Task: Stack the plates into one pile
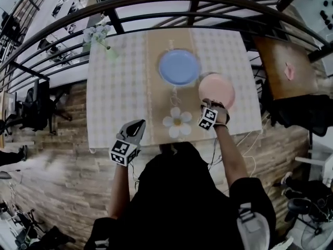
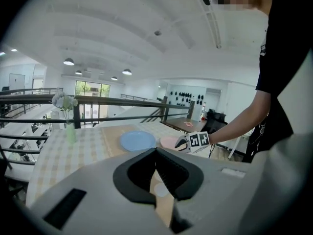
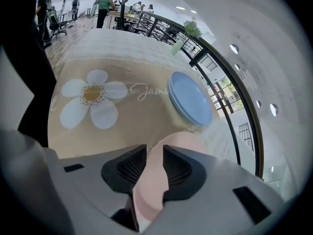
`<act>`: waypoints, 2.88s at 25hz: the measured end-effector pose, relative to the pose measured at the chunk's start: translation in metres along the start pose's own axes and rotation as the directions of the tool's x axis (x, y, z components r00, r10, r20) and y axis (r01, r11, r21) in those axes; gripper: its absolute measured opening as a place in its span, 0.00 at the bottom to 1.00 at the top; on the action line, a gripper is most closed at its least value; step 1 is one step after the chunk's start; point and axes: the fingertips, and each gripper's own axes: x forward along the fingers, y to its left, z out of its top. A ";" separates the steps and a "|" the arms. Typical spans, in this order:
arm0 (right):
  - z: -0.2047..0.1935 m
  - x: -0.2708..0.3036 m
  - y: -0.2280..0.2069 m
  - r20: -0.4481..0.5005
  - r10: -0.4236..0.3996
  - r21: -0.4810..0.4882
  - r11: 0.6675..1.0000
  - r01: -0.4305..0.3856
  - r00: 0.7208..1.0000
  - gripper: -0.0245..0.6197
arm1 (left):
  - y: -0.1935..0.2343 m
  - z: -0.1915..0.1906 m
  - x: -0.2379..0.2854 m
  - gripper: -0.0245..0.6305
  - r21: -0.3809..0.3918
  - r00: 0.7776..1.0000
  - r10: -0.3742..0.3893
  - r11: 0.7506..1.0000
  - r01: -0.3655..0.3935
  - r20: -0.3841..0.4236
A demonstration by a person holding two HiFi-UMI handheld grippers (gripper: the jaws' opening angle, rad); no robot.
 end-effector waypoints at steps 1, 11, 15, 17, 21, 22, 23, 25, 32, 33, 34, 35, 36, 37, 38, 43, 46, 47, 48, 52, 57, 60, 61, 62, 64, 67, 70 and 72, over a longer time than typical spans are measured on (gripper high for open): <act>-0.004 -0.002 0.002 -0.009 -0.002 0.012 1.000 0.002 1.000 0.20 | 0.000 0.000 0.001 0.04 0.005 1.000 -0.012 1.000 0.012 -0.001; -0.060 -0.013 0.025 -0.070 -0.022 0.121 0.992 0.030 0.997 0.18 | -0.022 -0.006 0.022 0.04 0.044 0.994 -0.105 0.993 0.106 -0.030; -0.073 -0.015 0.031 -0.094 -0.017 0.146 0.989 0.031 0.995 0.18 | -0.023 -0.004 0.027 0.04 0.060 0.991 -0.128 0.990 0.130 -0.040; -0.076 -0.014 0.033 -0.101 -0.016 0.155 0.987 0.031 0.995 0.18 | -0.021 -0.004 0.028 0.04 0.062 0.990 -0.133 0.989 0.135 -0.043; -0.080 -0.011 0.032 -0.109 -0.022 0.161 0.986 0.040 0.994 0.18 | -0.020 -0.005 0.031 0.04 0.066 0.988 -0.143 0.987 0.146 -0.052; -0.081 -0.009 0.033 -0.111 -0.022 0.161 0.986 0.040 0.994 0.17 | -0.021 -0.005 0.032 0.04 0.068 0.988 -0.144 0.987 0.148 -0.056; -0.082 -0.007 0.033 -0.111 -0.020 0.162 0.986 0.038 0.994 0.18 | -0.021 -0.006 0.033 0.04 0.071 0.988 -0.145 0.986 0.149 -0.061; -0.084 -0.003 0.034 -0.111 -0.019 0.167 0.985 0.038 0.994 0.17 | -0.022 -0.007 0.036 0.04 0.082 0.987 -0.145 0.985 0.151 -0.072; -0.088 0.008 0.033 -0.116 -0.021 0.157 0.987 0.039 0.993 0.15 | -0.025 -0.011 0.042 0.04 0.082 0.984 -0.153 0.983 0.161 -0.095; -0.089 0.010 0.034 -0.120 -0.016 0.158 0.987 0.035 0.993 0.15 | -0.026 -0.012 0.042 0.04 0.084 0.983 -0.157 0.983 0.165 -0.099; -0.089 0.011 0.035 -0.123 -0.014 0.157 0.987 0.033 0.992 0.15 | -0.025 -0.012 0.042 0.04 0.089 0.981 -0.160 0.982 0.170 -0.105; -0.090 0.012 0.035 -0.126 -0.013 0.157 0.987 0.033 0.992 0.15 | -0.025 -0.011 0.042 0.04 0.093 0.981 -0.162 0.981 0.172 -0.110; -0.090 0.013 0.035 -0.127 -0.016 0.157 0.987 0.036 0.992 0.15 | -0.024 -0.011 0.043 0.04 0.097 0.980 -0.162 0.980 0.173 -0.113; -0.091 0.014 0.035 -0.127 -0.020 0.157 0.987 0.040 0.992 0.14 | -0.022 -0.010 0.043 0.04 0.099 0.980 -0.161 0.980 0.172 -0.115; -0.092 0.016 0.034 -0.127 -0.025 0.156 0.987 0.045 0.992 0.14 | -0.021 -0.010 0.044 0.04 0.100 0.981 -0.158 0.980 0.170 -0.116; -0.095 0.018 0.030 -0.130 -0.050 0.128 0.990 0.067 0.990 0.09 | -0.021 -0.009 0.050 0.04 0.103 0.981 -0.156 0.980 0.169 -0.118; -0.095 0.019 0.032 -0.129 -0.047 0.109 0.992 0.061 0.991 0.08 | -0.025 -0.008 0.053 0.04 0.101 0.979 -0.163 0.979 0.175 -0.120; -0.095 0.019 0.032 -0.131 -0.048 0.102 0.993 0.062 0.990 0.07 | -0.026 -0.008 0.053 0.04 0.099 0.979 -0.165 0.979 0.178 -0.121; -0.095 0.019 0.032 -0.135 -0.051 0.094 0.994 0.064 0.990 0.07 | -0.027 -0.008 0.053 0.04 0.098 0.978 -0.168 0.979 0.180 -0.123; -0.094 0.019 0.031 -0.139 -0.065 0.070 0.995 0.076 0.988 0.06 | -0.026 -0.010 0.053 0.04 0.098 0.978 -0.170 0.978 0.182 -0.122; -0.092 0.015 0.029 -0.128 -0.095 0.070 0.992 0.105 0.987 0.06 | -0.027 -0.009 0.052 0.04 0.096 0.979 -0.169 0.979 0.180 -0.116; -0.091 0.012 0.030 -0.130 -0.097 0.063 0.992 0.106 0.987 0.06 | -0.028 -0.010 0.050 0.04 0.093 0.979 -0.169 0.979 0.180 -0.113; -0.092 0.011 0.031 -0.131 -0.095 0.062 0.993 0.104 0.987 0.06 | -0.027 -0.010 0.049 0.04 0.093 0.979 -0.170 0.979 0.180 -0.112; -0.092 0.010 0.031 -0.131 -0.095 0.063 0.992 0.104 0.987 0.06 | -0.027 -0.010 0.049 0.04 0.094 0.979 -0.170 0.979 0.181 -0.112; -0.091 0.008 0.031 -0.131 -0.101 0.068 0.992 0.111 0.986 0.06 | -0.026 -0.009 0.049 0.04 0.097 0.979 -0.173 0.978 0.183 -0.109; -0.092 0.005 0.030 -0.141 -0.108 0.080 0.989 0.120 0.984 0.07 | -0.025 -0.008 0.046 0.04 0.097 0.979 -0.176 0.978 0.186 -0.102; -0.094 0.001 0.030 -0.155 -0.117 0.083 0.988 0.131 0.981 0.07 | -0.024 -0.008 0.044 0.04 0.099 0.979 -0.177 0.978 0.186 -0.098; -0.099 -0.001 0.030 -0.162 -0.122 0.076 0.988 0.136 0.979 0.07 | -0.026 -0.009 0.046 0.04 0.098 0.979 -0.178 0.977 0.188 -0.098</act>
